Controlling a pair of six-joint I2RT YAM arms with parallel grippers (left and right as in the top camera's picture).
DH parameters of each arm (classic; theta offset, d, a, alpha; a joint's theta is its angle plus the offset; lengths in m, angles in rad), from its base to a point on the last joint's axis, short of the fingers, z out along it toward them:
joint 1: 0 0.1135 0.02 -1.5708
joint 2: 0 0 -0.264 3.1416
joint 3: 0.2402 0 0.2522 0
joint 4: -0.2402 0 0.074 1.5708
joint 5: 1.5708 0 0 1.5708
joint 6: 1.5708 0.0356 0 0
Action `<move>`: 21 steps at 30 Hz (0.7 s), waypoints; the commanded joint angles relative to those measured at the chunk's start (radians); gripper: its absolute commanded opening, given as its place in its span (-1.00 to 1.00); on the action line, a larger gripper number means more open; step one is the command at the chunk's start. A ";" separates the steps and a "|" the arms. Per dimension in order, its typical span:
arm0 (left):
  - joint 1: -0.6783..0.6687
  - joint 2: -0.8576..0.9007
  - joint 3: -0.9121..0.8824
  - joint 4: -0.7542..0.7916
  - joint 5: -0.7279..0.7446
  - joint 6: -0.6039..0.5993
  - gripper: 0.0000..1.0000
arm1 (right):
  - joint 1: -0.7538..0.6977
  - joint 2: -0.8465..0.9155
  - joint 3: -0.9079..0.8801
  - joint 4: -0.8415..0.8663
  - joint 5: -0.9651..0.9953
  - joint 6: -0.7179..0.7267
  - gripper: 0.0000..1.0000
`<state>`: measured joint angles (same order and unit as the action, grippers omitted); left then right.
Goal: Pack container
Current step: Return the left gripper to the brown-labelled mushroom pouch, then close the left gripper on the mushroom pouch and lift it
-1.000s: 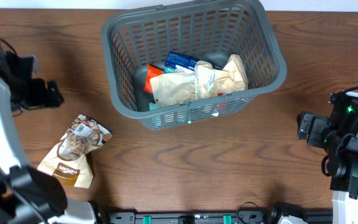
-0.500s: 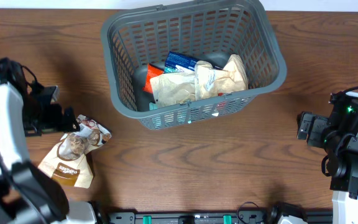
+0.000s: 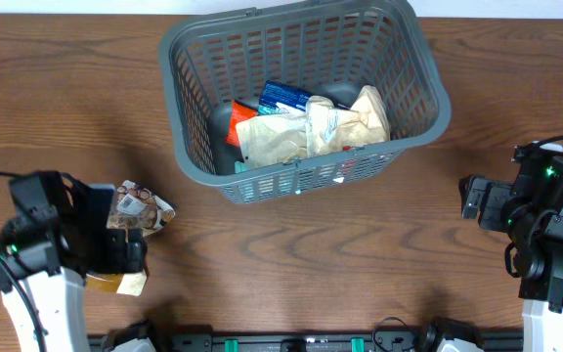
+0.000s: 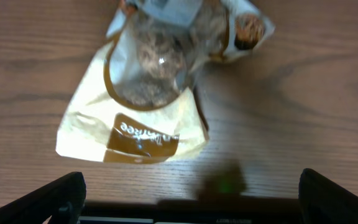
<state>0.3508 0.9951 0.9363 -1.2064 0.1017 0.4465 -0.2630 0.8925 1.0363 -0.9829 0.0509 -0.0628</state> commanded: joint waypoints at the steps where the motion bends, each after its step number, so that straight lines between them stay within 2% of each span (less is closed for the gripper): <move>1: -0.019 -0.047 -0.069 0.021 -0.061 0.009 0.97 | 0.011 -0.002 -0.005 -0.002 -0.026 0.006 0.98; 13: -0.029 -0.066 -0.153 0.080 -0.080 0.013 0.97 | 0.011 -0.002 -0.005 -0.002 -0.026 0.006 0.99; 21: -0.086 0.080 -0.187 0.257 -0.095 -0.024 0.97 | 0.011 -0.002 -0.005 -0.002 -0.026 0.006 0.98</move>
<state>0.2722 1.0245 0.7589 -0.9833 0.0208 0.4438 -0.2630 0.8925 1.0363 -0.9833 0.0326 -0.0628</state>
